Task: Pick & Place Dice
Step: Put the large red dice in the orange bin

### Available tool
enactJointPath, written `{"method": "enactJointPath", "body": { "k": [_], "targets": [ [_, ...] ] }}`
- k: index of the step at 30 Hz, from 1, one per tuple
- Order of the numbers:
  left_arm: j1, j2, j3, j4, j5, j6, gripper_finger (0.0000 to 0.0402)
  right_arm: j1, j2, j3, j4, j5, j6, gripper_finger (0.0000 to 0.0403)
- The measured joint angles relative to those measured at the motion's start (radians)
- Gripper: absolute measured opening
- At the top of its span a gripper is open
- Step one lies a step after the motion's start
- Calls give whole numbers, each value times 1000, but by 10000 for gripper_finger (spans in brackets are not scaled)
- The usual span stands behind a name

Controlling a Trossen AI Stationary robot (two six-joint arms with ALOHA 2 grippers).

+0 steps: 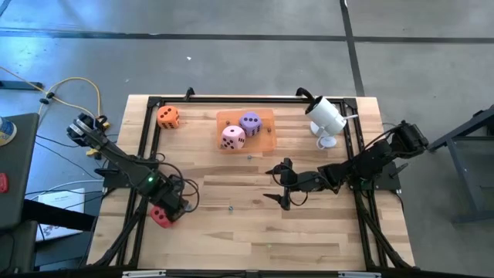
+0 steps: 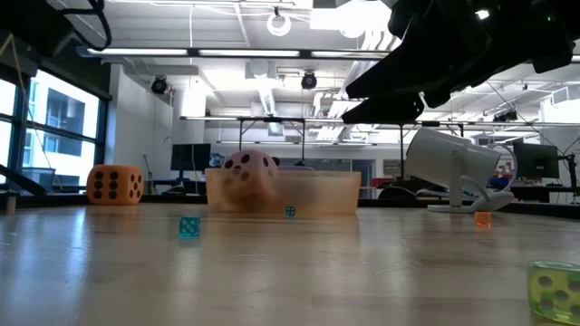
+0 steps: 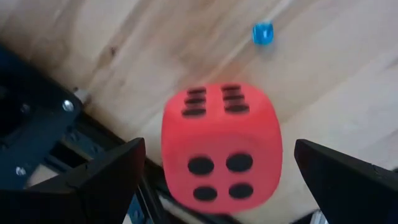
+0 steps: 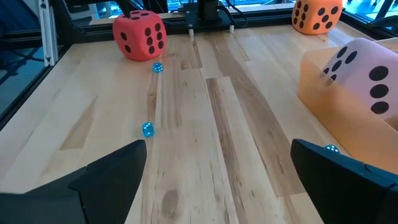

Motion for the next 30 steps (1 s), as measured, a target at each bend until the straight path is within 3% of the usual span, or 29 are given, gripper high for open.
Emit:
{"method": "enactJointPath", "body": {
  "k": [15, 30],
  "targets": [
    [-132, 0, 0, 4, -18, -16, 400, 0, 0, 0, 0, 2, 0, 393],
    [-145, 30, -1, 20, -16, -157, 400, 0, 0, 0, 0, 2, 0, 393]
  ]
}}
